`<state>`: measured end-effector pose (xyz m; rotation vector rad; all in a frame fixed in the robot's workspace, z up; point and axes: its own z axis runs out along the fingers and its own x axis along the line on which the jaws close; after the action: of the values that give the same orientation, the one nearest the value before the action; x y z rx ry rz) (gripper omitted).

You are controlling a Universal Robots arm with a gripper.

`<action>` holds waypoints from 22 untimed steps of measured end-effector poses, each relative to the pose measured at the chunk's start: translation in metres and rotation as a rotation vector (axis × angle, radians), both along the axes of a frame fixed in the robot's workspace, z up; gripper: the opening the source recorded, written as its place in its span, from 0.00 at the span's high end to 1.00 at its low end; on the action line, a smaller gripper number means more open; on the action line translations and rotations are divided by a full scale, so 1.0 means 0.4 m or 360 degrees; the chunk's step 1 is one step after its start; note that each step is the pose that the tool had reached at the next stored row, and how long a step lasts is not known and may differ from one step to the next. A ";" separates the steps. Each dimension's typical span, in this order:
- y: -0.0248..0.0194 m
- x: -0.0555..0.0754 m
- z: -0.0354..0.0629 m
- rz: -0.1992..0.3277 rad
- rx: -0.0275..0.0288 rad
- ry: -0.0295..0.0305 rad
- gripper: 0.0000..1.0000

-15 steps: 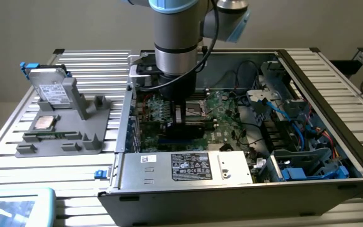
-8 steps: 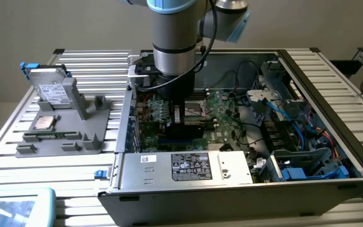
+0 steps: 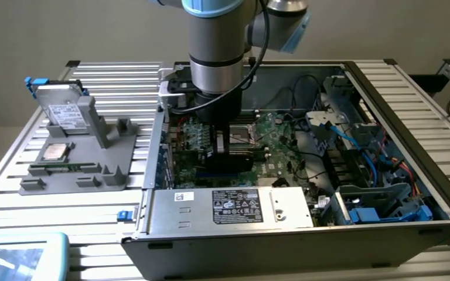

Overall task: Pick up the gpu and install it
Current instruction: 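Insert the gpu into the slot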

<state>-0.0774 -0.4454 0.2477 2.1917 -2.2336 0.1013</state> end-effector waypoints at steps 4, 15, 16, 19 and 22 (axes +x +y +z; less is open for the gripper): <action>0.000 0.001 0.000 0.0002 -0.00003 -0.00012 0.73; -0.001 -0.001 0.000 0.0001 0.00247 -0.00087 0.73; -0.001 -0.001 0.000 0.0002 0.00247 -0.00087 0.73; -0.001 -0.001 0.000 0.0002 0.00247 -0.00086 0.73; -0.001 -0.004 0.000 0.0002 0.00248 -0.00089 0.73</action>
<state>-0.0788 -0.4457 0.2477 2.2032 -2.2438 0.0905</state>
